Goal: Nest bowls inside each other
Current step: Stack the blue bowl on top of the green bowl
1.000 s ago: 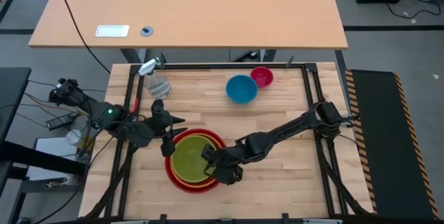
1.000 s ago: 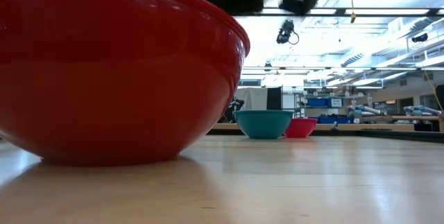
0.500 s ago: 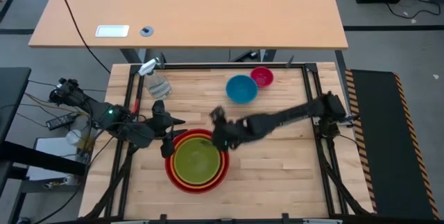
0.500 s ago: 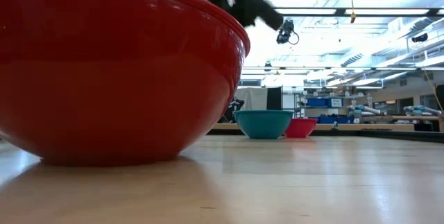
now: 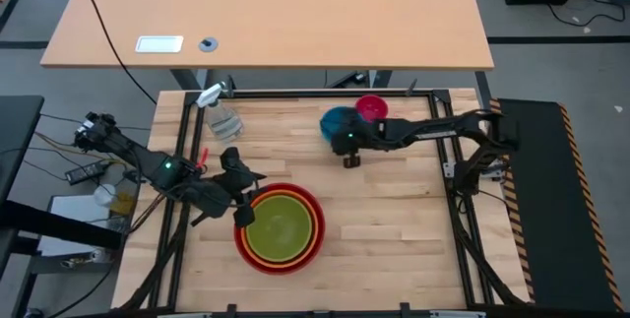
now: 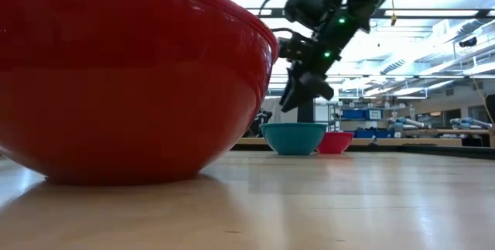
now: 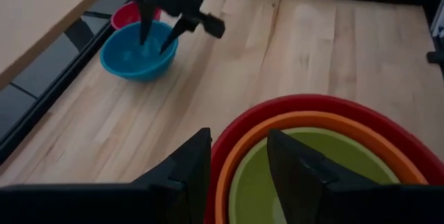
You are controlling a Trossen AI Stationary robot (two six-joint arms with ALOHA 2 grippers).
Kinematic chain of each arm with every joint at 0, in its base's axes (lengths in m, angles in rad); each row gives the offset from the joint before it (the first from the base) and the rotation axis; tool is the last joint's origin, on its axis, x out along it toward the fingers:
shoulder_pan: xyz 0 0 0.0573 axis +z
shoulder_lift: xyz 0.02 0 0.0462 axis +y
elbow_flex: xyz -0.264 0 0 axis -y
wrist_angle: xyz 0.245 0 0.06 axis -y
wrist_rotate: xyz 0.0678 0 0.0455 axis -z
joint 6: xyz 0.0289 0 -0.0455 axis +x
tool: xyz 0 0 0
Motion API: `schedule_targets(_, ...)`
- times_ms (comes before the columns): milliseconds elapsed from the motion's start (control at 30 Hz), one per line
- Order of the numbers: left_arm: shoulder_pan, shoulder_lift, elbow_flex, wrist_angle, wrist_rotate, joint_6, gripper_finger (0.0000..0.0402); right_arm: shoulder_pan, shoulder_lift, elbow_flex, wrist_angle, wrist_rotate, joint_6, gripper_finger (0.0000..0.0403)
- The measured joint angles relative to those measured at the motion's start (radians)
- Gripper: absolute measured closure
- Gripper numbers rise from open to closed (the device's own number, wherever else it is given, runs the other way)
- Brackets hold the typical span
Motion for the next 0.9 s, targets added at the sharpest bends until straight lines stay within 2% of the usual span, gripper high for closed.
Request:
schedule_targets(267,0.021,0.004,0.0,-0.013,-0.008,0.023,0.0258,-0.032,-0.028,-0.109,0.017,-0.057,-0.017,0.0235)
schedule_targets(400,0.046,0.004,0.0,-0.012,-0.009,0.043,0.0258,-0.053,0.013,-0.119,0.009,-0.012,-0.026,0.0232)
schedule_targets(900,0.068,0.004,0.0,-0.014,-0.002,0.048,0.0258,-0.048,0.017,-0.111,0.029,-0.028,-0.052,0.024)
